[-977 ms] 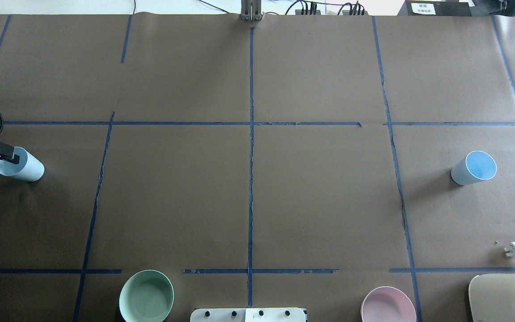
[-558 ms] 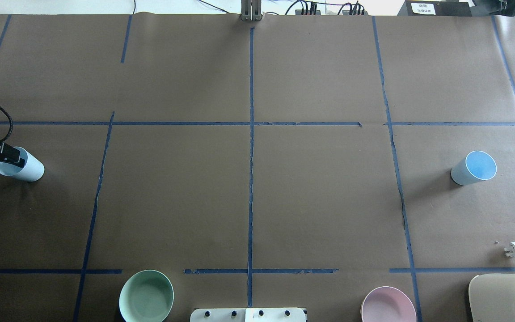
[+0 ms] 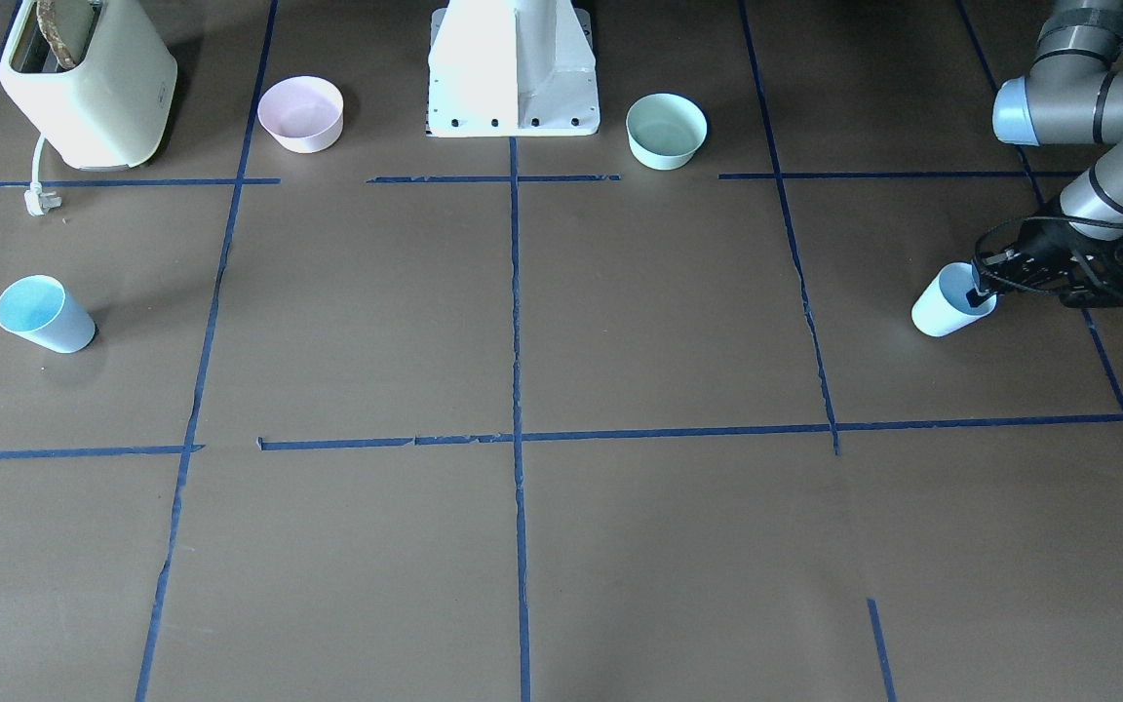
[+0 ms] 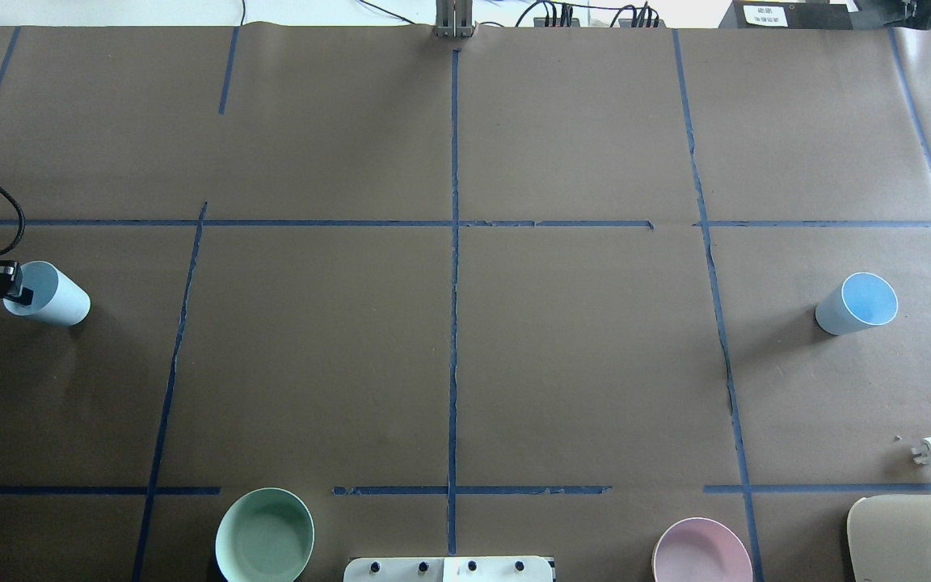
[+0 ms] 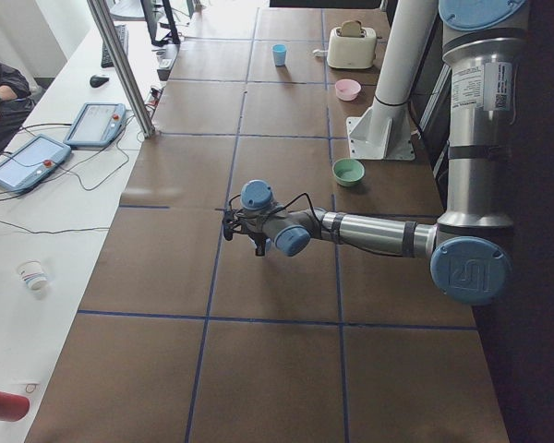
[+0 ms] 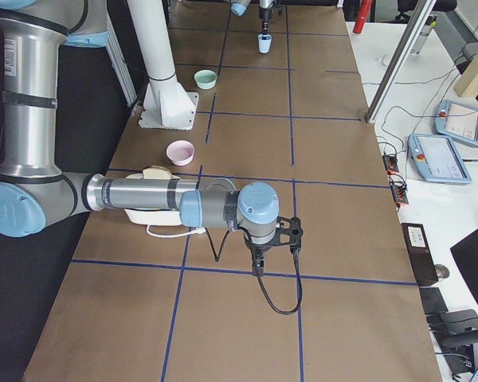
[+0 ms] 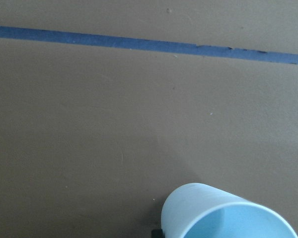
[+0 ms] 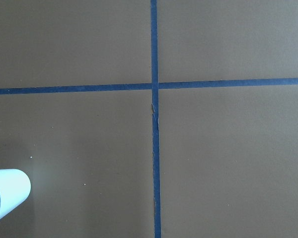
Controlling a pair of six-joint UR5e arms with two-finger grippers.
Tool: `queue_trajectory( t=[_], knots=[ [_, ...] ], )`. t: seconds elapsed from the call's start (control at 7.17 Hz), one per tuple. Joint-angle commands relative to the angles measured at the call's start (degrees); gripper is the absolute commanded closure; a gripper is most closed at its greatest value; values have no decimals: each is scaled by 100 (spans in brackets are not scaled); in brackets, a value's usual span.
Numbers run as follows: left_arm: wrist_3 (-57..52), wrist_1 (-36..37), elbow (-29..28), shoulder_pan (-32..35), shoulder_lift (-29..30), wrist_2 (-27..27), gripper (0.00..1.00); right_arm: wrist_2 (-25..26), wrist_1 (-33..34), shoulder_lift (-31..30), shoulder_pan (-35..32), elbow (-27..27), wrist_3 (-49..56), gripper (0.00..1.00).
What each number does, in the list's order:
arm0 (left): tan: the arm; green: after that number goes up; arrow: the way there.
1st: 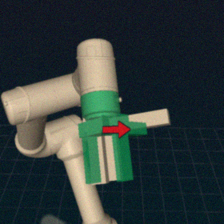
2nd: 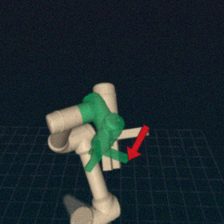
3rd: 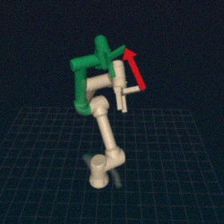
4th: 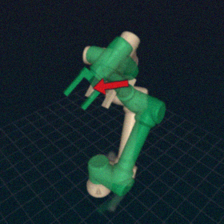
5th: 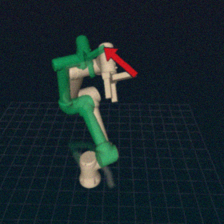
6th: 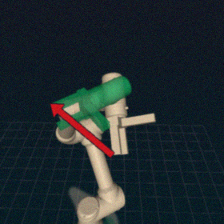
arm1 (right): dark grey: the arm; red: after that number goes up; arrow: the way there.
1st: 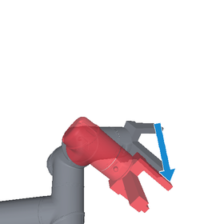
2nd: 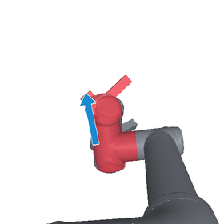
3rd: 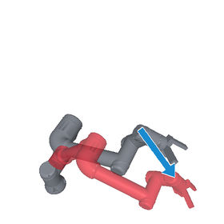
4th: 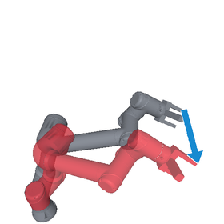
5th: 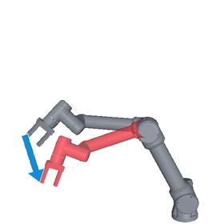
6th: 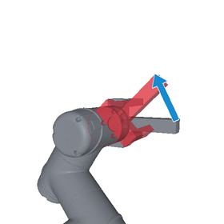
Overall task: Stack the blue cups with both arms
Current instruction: 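Lower the left gripper onto the light blue cup and grasp it, then carry the light blue cup with the left gripper to the table center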
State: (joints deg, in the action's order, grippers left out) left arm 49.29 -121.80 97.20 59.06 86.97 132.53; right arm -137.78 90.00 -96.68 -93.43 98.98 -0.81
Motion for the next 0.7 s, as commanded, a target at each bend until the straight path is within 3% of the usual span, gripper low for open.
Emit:
queue_trajectory(
  t=[0.0, 0.28, 0.56],
  knots=[
    [37, 1641, 1059, 9, 344, 124, 100, -4, 0, 0, 0, 43, -7, 0],
    [1112, 2832, 1319, -357, 1659, 54, 100, -4, 0, 0, 0, 43, -7, 1],
    [2946, 3371, 962, -1978, 3301, -1013, 100, -38, 9, 0, 0, 43, -7, 1]
  ],
)
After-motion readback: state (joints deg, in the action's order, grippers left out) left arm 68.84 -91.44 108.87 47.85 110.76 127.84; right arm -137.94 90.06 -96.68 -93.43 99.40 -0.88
